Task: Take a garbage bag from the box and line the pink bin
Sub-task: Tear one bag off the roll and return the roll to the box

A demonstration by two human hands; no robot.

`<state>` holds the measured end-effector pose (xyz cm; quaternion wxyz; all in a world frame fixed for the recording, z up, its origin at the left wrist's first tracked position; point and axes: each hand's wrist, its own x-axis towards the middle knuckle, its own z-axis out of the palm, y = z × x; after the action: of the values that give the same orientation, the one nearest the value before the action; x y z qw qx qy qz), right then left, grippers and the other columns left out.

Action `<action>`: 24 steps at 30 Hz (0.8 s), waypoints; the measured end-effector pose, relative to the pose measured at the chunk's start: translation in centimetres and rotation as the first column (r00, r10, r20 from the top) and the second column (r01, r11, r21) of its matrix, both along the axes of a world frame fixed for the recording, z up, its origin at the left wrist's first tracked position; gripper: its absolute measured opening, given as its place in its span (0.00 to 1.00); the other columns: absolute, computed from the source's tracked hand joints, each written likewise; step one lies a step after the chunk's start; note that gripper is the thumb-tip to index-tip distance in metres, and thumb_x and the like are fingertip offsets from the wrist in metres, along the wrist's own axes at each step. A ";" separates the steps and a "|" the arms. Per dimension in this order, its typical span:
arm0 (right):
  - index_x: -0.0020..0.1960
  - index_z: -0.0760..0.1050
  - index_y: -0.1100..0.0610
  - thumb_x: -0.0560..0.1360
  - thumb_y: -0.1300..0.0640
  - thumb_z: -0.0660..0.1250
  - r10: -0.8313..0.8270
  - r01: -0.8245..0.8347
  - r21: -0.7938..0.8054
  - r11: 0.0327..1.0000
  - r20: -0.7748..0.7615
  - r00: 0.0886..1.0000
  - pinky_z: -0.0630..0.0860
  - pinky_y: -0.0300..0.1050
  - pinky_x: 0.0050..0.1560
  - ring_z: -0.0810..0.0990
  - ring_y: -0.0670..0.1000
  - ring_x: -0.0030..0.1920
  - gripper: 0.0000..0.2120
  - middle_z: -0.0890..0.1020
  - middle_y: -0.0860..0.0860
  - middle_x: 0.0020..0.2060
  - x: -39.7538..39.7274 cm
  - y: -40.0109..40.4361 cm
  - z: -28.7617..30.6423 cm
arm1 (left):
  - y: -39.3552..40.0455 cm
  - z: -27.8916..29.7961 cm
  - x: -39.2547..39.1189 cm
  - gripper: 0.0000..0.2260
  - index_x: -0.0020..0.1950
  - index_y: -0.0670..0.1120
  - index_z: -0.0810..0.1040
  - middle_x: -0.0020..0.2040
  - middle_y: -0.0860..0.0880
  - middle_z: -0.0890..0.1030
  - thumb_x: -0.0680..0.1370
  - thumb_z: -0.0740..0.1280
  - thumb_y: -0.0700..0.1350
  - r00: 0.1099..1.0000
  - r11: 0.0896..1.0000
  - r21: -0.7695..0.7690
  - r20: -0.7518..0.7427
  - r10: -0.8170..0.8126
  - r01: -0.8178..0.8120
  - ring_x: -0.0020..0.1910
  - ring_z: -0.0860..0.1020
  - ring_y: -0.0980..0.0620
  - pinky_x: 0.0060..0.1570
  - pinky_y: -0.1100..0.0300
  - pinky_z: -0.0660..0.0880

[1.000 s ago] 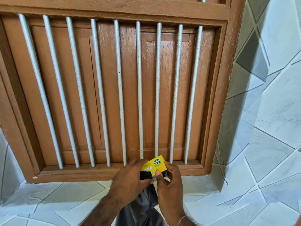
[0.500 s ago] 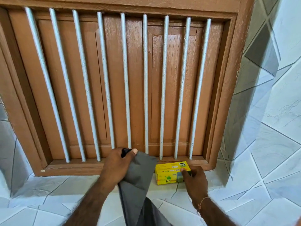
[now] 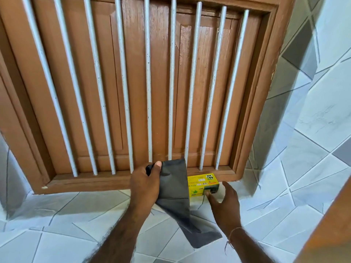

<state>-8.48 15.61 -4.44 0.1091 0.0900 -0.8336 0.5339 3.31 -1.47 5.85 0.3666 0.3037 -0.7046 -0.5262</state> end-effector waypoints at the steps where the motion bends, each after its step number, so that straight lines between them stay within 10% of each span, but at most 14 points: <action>1: 0.62 0.73 0.54 0.72 0.51 0.72 0.024 -0.026 -0.070 0.997 -0.029 0.999 0.72 0.49 0.65 0.75 0.55 0.62 0.20 0.78 0.53 0.60 1.4 0.3 0.7 | 0.4 -0.1 0.2 0.11 0.42 0.48 0.78 0.37 0.52 0.79 0.78 0.63 0.54 1.000 1.000 0.003 0.007 -0.005 0.005 0.38 0.76 0.55 0.33 0.65 0.67; 4: 0.56 0.78 0.49 0.73 0.39 0.63 0.435 -0.412 -0.285 0.866 0.020 0.900 0.73 0.41 0.63 0.78 0.47 0.60 0.19 0.82 0.45 0.57 5.5 1.4 3.3 | 1.7 -0.2 0.8 0.09 0.44 0.51 0.77 0.39 0.55 0.78 0.78 0.63 0.54 1.000 1.000 0.016 0.006 -0.002 0.002 0.39 0.75 0.56 0.35 0.67 0.68; 7: 0.59 0.76 0.47 0.65 0.38 0.70 0.722 -0.708 -0.144 0.692 0.102 0.685 0.76 0.36 0.54 0.81 0.42 0.53 0.25 0.84 0.40 0.52 8.5 2.5 5.1 | 3.9 0.2 1.5 0.07 0.43 0.53 0.76 0.39 0.57 0.78 0.78 0.63 0.53 0.999 1.000 0.013 -0.054 -0.002 0.003 0.40 0.76 0.57 0.37 0.66 0.70; 14: 0.38 0.82 0.61 0.67 0.66 0.72 0.682 -0.645 -0.221 0.731 0.232 0.694 0.69 0.31 0.28 0.73 0.45 0.28 0.02 0.82 0.53 0.27 9.7 6.9 3.6 | 12.4 0.1 1.8 0.13 0.35 0.45 0.77 0.33 0.48 0.79 0.78 0.64 0.48 0.987 0.999 0.030 -0.160 0.031 -0.026 0.35 0.77 0.48 0.37 0.55 0.71; 18: 0.40 0.76 0.49 0.67 0.64 0.73 0.733 -0.749 -0.086 0.657 0.302 0.609 0.68 0.27 0.32 0.75 0.33 0.28 0.11 0.79 0.35 0.24 9.0 12.1 0.9 | 17.1 1.0 2.5 0.11 0.39 0.46 0.80 0.38 0.45 0.83 0.79 0.64 0.48 0.964 0.983 0.163 -0.235 0.127 -0.089 0.42 0.80 0.43 0.46 0.49 0.77; 21: 0.43 0.71 0.51 0.66 0.63 0.71 0.755 -0.748 -0.222 0.625 0.414 0.508 0.70 0.34 0.36 0.75 0.38 0.31 0.12 0.77 0.41 0.28 9.5 15.4 -1.8 | 21.4 1.8 3.5 0.11 0.38 0.48 0.80 0.38 0.48 0.83 0.79 0.65 0.48 0.955 0.966 0.227 -0.239 0.177 -0.123 0.42 0.80 0.46 0.51 0.47 0.78; 24: 0.36 0.70 0.56 0.66 0.56 0.71 0.698 -0.741 -0.054 0.669 0.387 0.602 0.70 0.37 0.37 0.70 0.45 0.35 0.10 0.74 0.48 0.30 11.3 18.0 -3.9 | 24.8 2.6 5.2 0.11 0.38 0.49 0.81 0.39 0.47 0.83 0.78 0.65 0.50 0.956 0.969 0.227 -0.247 0.157 -0.101 0.42 0.80 0.47 0.51 0.47 0.77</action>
<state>2.81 33.61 -8.36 -0.2824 0.3202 -0.7591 0.4914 8.50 23.30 8.46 0.4562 0.3140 -0.5680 -0.6088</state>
